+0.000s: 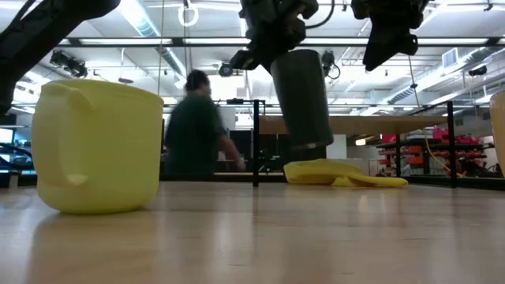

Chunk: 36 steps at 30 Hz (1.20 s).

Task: Stack small to large cups/mugs on shelf
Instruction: Put the black cup on the shelf

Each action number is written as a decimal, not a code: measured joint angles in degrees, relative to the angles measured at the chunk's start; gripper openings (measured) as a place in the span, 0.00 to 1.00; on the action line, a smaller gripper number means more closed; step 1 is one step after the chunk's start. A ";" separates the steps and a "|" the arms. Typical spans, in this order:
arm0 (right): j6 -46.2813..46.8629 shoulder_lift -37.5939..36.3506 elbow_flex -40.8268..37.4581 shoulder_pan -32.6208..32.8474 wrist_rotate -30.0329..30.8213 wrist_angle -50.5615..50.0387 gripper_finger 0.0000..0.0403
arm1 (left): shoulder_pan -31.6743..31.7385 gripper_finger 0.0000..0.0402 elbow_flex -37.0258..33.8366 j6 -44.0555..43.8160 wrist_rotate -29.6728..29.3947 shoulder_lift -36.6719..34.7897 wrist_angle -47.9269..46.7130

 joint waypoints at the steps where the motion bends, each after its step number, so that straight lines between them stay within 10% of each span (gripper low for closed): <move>1: -0.30 -0.44 0.00 0.00 0.41 -0.04 0.24 | 0.49 0.02 0.08 0.09 0.06 -0.08 -0.23; 27: -4.53 -0.25 0.02 -0.48 5.51 6.65 0.24 | 11.15 0.02 0.08 0.01 -3.88 -9.49 6.77; 36: -8.04 2.98 0.02 -11.34 7.88 17.81 0.22 | 13.86 0.02 0.08 4.73 -3.85 -9.65 10.35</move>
